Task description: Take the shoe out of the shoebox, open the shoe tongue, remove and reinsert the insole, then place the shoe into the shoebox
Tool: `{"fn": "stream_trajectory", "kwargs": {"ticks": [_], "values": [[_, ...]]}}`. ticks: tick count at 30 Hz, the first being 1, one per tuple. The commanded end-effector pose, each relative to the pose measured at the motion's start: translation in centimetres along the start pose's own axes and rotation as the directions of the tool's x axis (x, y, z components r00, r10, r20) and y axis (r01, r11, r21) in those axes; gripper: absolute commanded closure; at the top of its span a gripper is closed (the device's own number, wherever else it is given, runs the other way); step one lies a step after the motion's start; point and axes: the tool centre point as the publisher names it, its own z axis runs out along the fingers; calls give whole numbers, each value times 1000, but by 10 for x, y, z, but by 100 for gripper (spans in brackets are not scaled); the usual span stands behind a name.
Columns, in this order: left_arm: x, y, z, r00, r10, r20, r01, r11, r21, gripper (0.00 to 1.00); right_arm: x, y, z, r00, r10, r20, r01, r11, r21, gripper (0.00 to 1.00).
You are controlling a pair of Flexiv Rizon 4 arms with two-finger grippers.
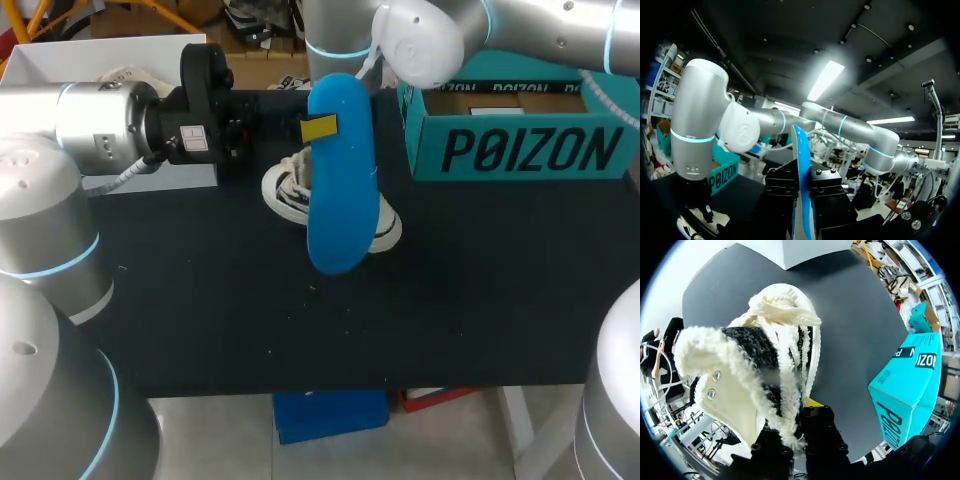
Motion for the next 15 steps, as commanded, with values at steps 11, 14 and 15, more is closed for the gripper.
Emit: {"fn": "stream_trajectory", "kwargs": {"ticks": [11, 14, 15], "values": [[0, 1, 1, 1000, 1, 3, -1, 1000, 1, 100, 3, -1, 19, 677, 736, -19, -736, 676, -30, 100], [0, 1, 1, 1000, 1, 3, -1, 1000, 1, 100, 4, 0, 23, 644, 765, -14, -765, 643, -29, 100], [0, 1, 1, 1000, 1, 3, -1, 1000, 1, 100, 5, 0, 25, 640, 769, -11, -768, 639, -33, 100]]}}
